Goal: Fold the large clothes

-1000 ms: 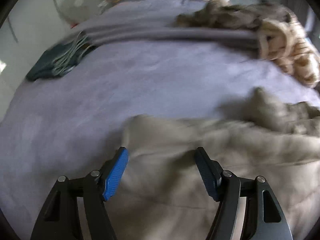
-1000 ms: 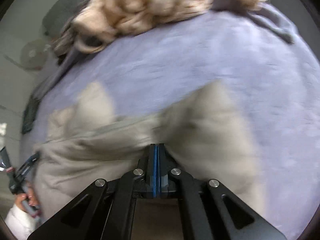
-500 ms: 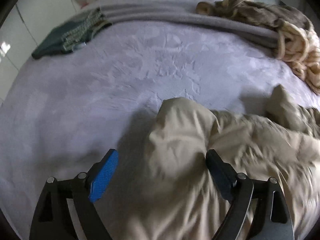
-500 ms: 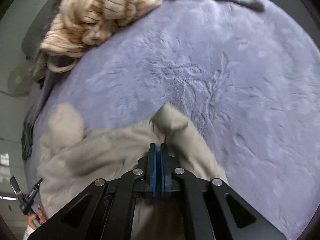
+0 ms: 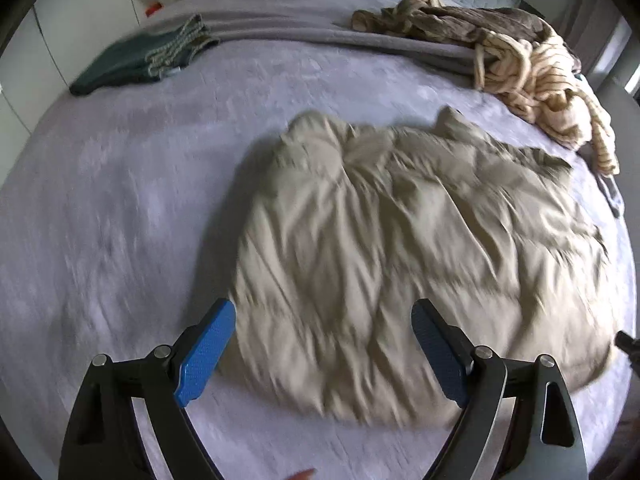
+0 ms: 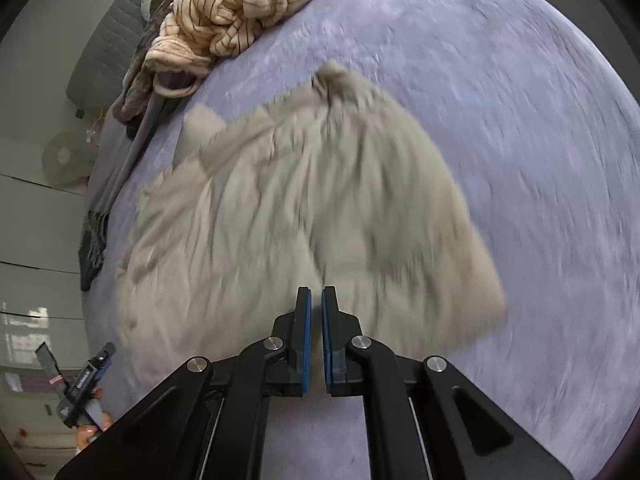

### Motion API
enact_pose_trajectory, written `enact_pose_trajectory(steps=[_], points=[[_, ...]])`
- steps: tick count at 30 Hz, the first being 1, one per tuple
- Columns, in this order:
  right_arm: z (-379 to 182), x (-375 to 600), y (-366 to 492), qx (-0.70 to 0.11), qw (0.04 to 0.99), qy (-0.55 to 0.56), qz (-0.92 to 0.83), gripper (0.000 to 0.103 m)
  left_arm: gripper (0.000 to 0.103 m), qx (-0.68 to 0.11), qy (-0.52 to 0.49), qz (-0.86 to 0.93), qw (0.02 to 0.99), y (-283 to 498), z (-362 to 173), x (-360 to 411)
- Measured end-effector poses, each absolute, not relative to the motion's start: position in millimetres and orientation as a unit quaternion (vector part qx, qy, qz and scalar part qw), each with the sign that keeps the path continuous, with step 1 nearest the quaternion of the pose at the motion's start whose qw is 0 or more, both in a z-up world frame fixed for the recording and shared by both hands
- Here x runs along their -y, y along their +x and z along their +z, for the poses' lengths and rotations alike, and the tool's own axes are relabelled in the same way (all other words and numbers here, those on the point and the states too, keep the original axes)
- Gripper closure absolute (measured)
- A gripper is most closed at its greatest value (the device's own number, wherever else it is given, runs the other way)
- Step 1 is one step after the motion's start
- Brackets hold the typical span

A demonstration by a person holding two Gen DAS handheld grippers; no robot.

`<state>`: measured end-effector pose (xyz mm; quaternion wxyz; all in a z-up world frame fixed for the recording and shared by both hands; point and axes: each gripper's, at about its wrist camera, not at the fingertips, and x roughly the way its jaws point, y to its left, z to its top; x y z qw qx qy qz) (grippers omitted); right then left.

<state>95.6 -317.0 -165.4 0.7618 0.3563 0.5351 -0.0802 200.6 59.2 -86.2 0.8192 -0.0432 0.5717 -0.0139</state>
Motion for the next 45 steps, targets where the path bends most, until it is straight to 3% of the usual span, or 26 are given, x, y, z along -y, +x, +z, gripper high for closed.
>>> enact_pose_trajectory(steps=[1, 2, 5, 7, 11, 14, 17, 19, 23, 24, 25, 45], points=[[-166, 314, 91, -0.534, 0.76, 0.361, -0.08, 0.097, 0.011, -0.573, -0.044, -0.015, 0.818, 194, -85, -58], [-166, 312, 83, -0.533, 0.758, 0.367, -0.08, 0.096, 0.0, -0.576, -0.043, -0.015, 0.816, 188, -85, -57], [-170, 306, 65, -0.535, 0.752, 0.377, -0.085, 0.082, 0.0, -0.58, -0.039, -0.018, 0.814, 171, -81, -51], [-172, 304, 58, -0.534, 0.75, 0.381, -0.09, 0.057, 0.0, -0.585, -0.025, -0.016, 0.811, 165, -82, -48], [-175, 301, 41, -0.527, 0.749, 0.39, -0.096, 0.043, 0.0, -0.6, -0.004, -0.028, 0.799, 153, -92, -43], [-185, 298, 31, -0.525, 0.742, 0.405, -0.097, 0.023, 0.0, -0.609, -0.015, -0.03, 0.793, 149, -100, -47], [-195, 296, 28, -0.522, 0.735, 0.423, -0.094, 0.02, 0.0, -0.621, -0.03, -0.039, 0.783, 146, -111, -51], [-203, 294, 27, -0.52, 0.73, 0.434, -0.091, 0.01, 0.0, -0.623, -0.039, -0.043, 0.78, 145, -116, -53], [-218, 290, 28, -0.521, 0.726, 0.44, -0.086, 0.009, 0.0, -0.625, -0.061, -0.046, 0.777, 143, -127, -58], [-222, 290, 28, -0.521, 0.723, 0.446, -0.084, 0.001, 0.0, -0.625, -0.067, -0.045, 0.776, 142, -131, -60], [-226, 289, 29, -0.518, 0.72, 0.453, -0.082, 0.0, 0.0, -0.626, -0.071, -0.045, 0.776, 142, -134, -61], [-273, 285, 82, -0.44, 0.671, 0.597, 0.004, 0.0, 0.0, -0.613, -0.346, -0.125, 0.699, 166, -199, -120]])
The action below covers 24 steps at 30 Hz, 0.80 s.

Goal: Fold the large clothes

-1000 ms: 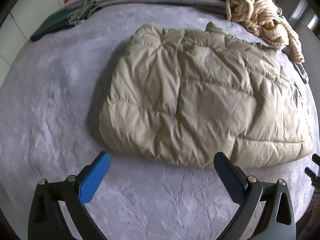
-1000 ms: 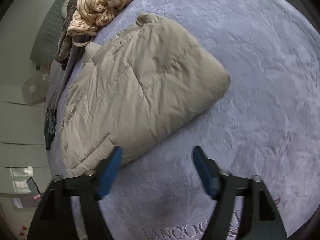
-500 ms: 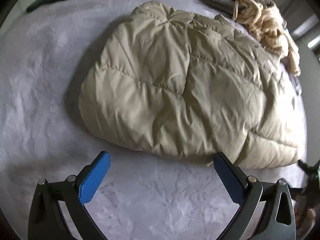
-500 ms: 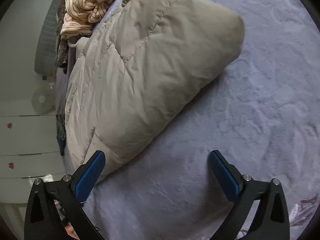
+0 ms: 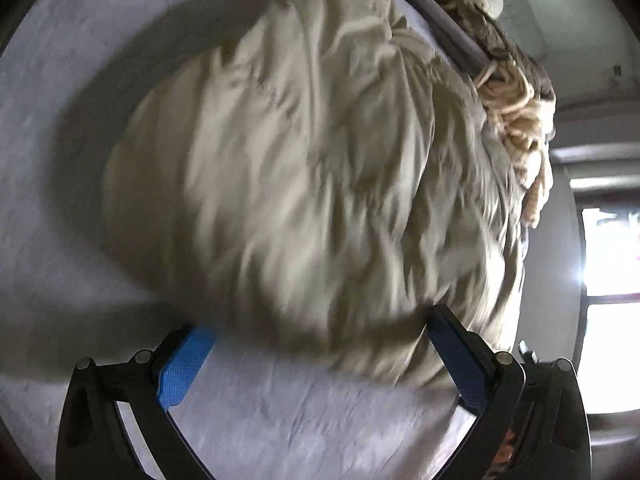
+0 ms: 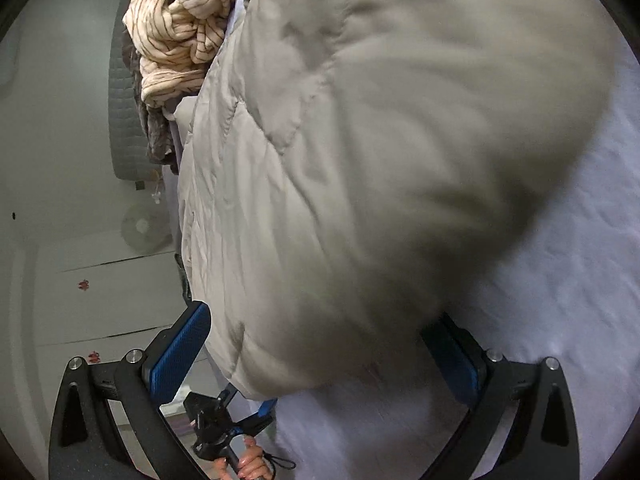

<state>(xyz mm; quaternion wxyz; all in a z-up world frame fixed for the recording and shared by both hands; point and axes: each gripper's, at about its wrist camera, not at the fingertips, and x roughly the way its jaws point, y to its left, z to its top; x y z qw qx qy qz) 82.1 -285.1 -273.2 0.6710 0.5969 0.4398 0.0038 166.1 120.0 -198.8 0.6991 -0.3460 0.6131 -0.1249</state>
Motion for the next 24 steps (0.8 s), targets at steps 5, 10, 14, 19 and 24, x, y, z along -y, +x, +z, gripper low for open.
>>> enact_pose_trajectory(steps=[5, 10, 14, 19, 24], points=[[-269, 284, 111, -0.409, 0.678, 0.609, 0.032, 0.0, 0.0, -0.582, -0.366, -0.121, 0.716, 197, -192, -112], [-284, 282, 125, -0.419, 0.677, 0.604, 0.027, 0.0, 0.009, -0.591, -0.348, -0.097, 0.722, 214, -207, -98], [-285, 286, 121, -0.427, 0.671, 0.606, 0.012, 0.025, 0.072, -0.569, -0.342, -0.117, 0.739, 213, -193, -100], [-278, 290, 111, -0.423, 0.677, 0.602, 0.018, 0.073, 0.082, -0.544, -0.22, -0.137, 0.798, 200, -147, -79], [-256, 288, 95, -0.411, 0.694, 0.591, 0.026, 0.078, 0.083, -0.532, -0.188, -0.162, 0.81, 187, -122, -80]])
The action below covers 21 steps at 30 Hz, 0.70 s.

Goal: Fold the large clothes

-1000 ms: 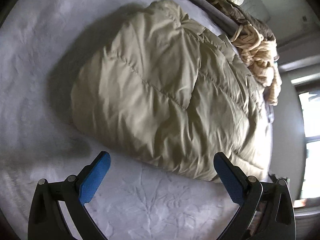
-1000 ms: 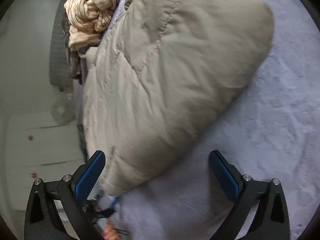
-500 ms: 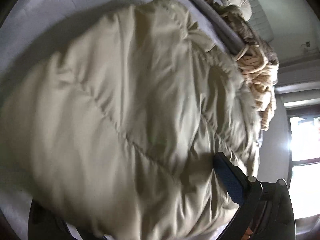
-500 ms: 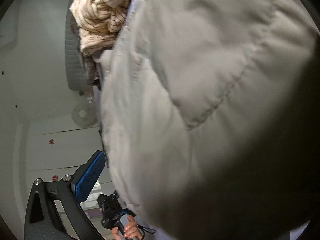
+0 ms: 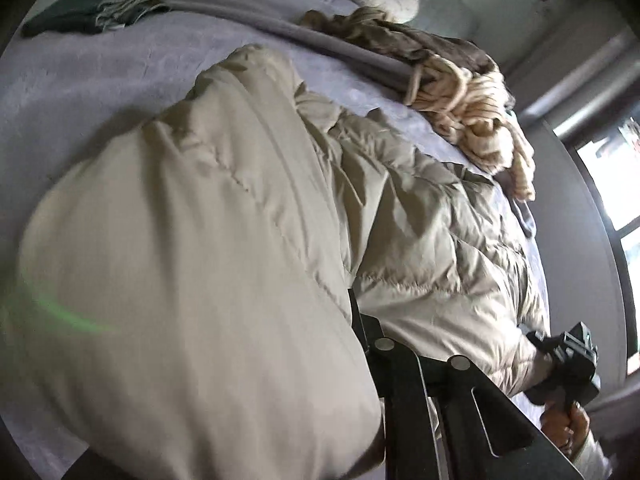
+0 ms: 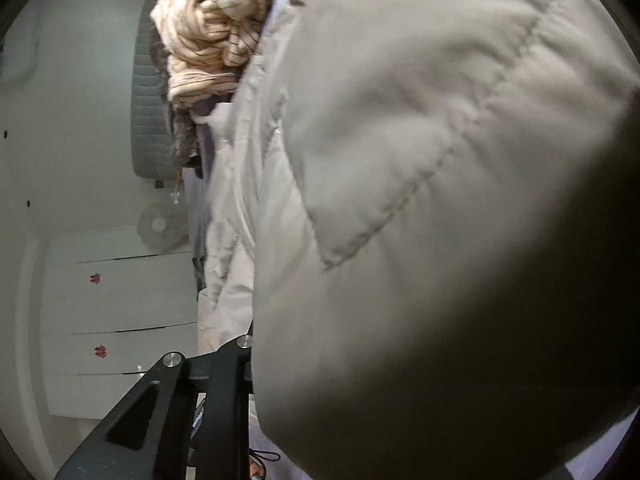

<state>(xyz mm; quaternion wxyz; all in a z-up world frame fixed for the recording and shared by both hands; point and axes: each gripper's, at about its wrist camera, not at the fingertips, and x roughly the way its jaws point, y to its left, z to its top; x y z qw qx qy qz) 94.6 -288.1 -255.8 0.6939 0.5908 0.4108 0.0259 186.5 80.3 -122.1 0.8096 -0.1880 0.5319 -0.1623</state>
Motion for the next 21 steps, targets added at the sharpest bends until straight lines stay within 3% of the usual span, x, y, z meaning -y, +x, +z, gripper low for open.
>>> enact_pose_trajectory(steps=[7, 17, 19, 21], points=[[-240, 268, 52, -0.426, 0.697, 0.577, 0.022, 0.078, 0.083, -0.544, -0.174, -0.179, 0.801, 141, -111, -102], [-242, 241, -36, -0.466, 0.675, 0.571, 0.021, 0.078, 0.083, -0.596, -0.177, -0.151, 0.769, 17, -123, -134], [-246, 238, -53, -0.477, 0.671, 0.567, 0.021, 0.072, 0.082, -0.608, -0.181, -0.14, 0.76, 0, -134, -139], [-251, 241, -54, -0.487, 0.662, 0.569, 0.013, 0.062, 0.066, -0.618, -0.192, -0.11, 0.754, -10, -144, -145]])
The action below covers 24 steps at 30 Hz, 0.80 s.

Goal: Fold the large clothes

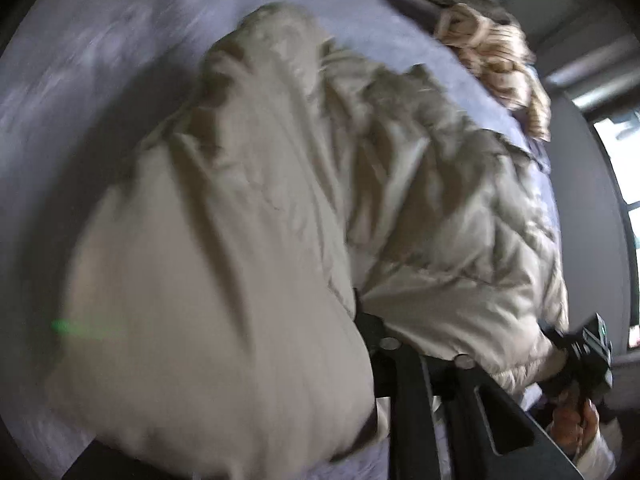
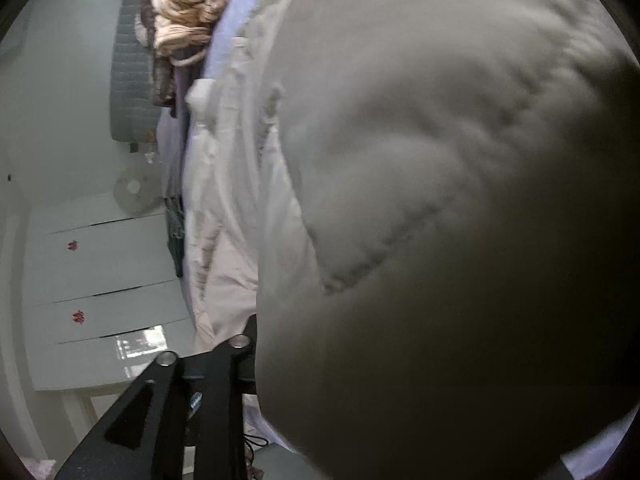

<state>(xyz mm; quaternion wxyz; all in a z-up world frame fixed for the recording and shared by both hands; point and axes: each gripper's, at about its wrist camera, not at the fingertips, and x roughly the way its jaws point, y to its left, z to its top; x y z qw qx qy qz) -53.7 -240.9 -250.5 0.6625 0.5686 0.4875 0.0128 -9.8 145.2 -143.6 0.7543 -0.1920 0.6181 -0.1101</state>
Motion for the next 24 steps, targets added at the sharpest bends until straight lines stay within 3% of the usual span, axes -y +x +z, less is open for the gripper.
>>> enact_pose_trajectory(steps=[2, 8, 15, 20, 24], points=[[-248, 248, -60, -0.496, 0.663, 0.562, -0.004, 0.054, 0.054, -0.621, -0.194, -0.085, 0.755, -16, -142, -152], [-215, 293, -92, -0.496, 0.69, 0.519, -0.093, 0.051, 0.054, -0.618, -0.149, -0.03, 0.771, -46, -111, -185], [-176, 327, -123, -0.471, 0.717, 0.477, -0.192, 0.075, 0.054, -0.577, -0.12, 0.022, 0.808, -53, -70, -211], [-131, 303, -104, -0.46, 0.786, 0.376, -0.173, 0.076, 0.054, -0.588, -0.105, -0.003, 0.802, -32, -85, -170], [-152, 279, -78, -0.512, 0.774, 0.345, -0.136, 0.076, 0.053, -0.633, -0.083, 0.022, 0.769, -22, -137, -156]])
